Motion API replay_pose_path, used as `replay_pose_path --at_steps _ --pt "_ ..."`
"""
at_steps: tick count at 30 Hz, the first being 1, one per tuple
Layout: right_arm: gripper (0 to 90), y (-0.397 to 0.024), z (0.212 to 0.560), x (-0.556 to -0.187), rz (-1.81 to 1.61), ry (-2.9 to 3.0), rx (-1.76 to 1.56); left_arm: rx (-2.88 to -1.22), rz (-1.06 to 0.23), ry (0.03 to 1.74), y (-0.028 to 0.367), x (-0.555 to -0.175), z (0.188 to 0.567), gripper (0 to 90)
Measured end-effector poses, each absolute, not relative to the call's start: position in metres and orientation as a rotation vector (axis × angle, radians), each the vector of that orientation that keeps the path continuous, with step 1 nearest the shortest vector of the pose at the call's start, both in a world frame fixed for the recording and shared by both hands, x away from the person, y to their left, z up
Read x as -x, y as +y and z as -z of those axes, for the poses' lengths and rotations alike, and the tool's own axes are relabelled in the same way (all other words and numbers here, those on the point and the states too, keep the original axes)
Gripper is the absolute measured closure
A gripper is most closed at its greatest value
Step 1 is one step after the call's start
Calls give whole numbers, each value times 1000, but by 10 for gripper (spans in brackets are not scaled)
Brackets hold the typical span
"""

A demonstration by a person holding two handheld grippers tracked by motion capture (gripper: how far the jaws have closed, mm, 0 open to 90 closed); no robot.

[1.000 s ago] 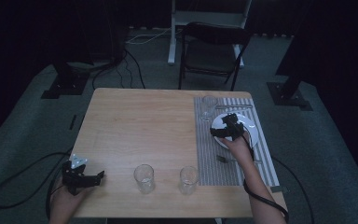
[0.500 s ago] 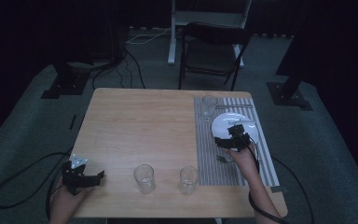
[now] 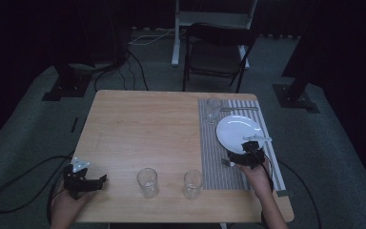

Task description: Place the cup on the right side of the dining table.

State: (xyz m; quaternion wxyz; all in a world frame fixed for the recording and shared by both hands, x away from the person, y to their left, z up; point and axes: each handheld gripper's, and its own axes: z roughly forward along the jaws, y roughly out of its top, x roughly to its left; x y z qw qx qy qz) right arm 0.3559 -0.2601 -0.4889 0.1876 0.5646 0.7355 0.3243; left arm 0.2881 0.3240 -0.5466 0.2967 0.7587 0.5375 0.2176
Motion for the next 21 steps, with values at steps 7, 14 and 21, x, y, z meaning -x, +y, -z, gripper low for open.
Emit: replay_pose_path --at_steps 7,14,21 --pt "180 -274 493 -335 -926 2040 -1619 -2016 -577 1431 324 -288 547 2" --pt "179 -285 500 -313 -902 2033 -1635 -2017 -578 1431 324 -288 546 2" --pt "178 -292 512 -296 -894 2006 -1659 -2017 -578 1431 324 -288 546 2"
